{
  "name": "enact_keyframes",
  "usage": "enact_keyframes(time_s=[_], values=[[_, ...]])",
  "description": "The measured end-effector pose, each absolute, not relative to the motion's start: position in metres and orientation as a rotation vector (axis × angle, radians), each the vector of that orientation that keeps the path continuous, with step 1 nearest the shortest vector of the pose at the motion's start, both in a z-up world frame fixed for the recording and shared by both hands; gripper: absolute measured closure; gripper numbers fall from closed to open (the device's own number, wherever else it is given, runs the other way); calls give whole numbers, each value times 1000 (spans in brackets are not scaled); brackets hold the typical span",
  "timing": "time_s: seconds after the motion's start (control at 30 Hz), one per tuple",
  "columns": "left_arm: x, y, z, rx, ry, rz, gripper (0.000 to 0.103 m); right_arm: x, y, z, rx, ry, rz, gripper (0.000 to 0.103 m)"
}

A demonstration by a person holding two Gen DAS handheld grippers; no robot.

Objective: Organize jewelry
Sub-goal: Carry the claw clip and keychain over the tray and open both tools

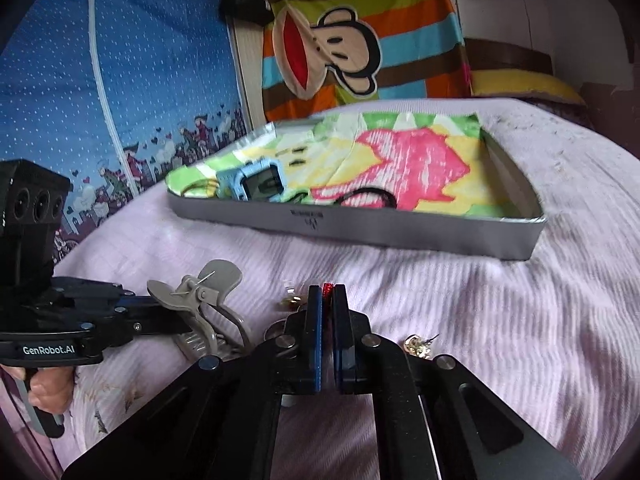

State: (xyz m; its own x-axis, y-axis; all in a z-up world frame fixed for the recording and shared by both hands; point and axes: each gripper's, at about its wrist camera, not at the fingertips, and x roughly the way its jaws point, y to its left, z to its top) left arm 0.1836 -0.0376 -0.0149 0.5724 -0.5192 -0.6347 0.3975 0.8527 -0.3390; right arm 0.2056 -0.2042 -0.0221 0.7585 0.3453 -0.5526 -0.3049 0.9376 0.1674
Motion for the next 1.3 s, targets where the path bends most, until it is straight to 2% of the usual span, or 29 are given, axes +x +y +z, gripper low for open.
enact_keyframes(time_s=[0.23,0.7,0.97,1.3], values=[[168,-40,1,-132,755,-521,96,180,-218,-2,105,476,343,99],[159,-41,55,-105,647,-483,96,161,-222,34,103,358,334,99],[187,-43,69,-132,608,-390,96,182,-223,59,95,310,321,99],[273,-72,70,-107,671,-283,96,252,-221,66,103,317,246,99]])
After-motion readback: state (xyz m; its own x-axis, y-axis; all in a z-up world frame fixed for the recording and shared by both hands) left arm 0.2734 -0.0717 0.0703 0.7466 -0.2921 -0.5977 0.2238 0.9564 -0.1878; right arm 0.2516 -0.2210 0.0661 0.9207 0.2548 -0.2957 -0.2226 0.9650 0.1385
